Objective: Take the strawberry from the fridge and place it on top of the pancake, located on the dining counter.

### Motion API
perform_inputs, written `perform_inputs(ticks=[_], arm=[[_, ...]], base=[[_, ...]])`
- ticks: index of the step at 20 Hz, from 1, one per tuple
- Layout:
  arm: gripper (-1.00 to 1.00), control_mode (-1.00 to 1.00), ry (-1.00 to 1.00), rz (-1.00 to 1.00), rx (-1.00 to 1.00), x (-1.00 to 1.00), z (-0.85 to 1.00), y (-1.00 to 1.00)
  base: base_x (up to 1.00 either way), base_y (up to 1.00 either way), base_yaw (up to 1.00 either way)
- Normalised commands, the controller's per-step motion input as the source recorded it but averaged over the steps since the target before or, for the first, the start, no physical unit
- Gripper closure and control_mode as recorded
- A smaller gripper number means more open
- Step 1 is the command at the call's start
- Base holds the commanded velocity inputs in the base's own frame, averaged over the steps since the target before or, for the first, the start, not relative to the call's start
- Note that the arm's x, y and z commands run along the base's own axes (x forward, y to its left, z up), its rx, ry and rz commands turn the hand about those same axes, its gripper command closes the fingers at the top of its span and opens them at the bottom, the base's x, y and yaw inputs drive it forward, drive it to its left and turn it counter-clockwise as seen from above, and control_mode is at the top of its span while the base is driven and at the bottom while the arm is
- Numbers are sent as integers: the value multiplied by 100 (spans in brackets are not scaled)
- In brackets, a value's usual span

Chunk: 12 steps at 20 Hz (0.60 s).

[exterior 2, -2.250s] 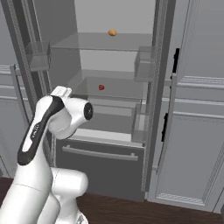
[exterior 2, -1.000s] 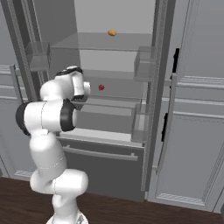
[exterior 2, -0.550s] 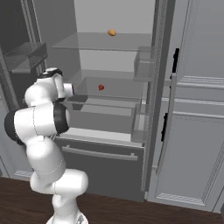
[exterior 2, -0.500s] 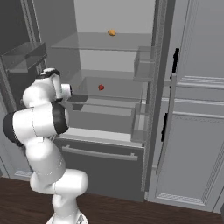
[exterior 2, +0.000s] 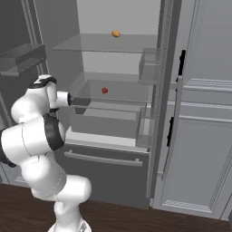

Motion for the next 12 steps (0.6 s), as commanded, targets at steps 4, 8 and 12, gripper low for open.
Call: perform_inputs(ticks=[4, 8, 12], arm=[[-100, -100, 4, -16, 8, 0, 6, -100], [-100, -100, 4, -21, 7, 0, 1, -100], [-100, -100, 3, -21, 2, 0, 5, -100]], base=[[0, 0, 0], [0, 0, 0], [0, 0, 0]])
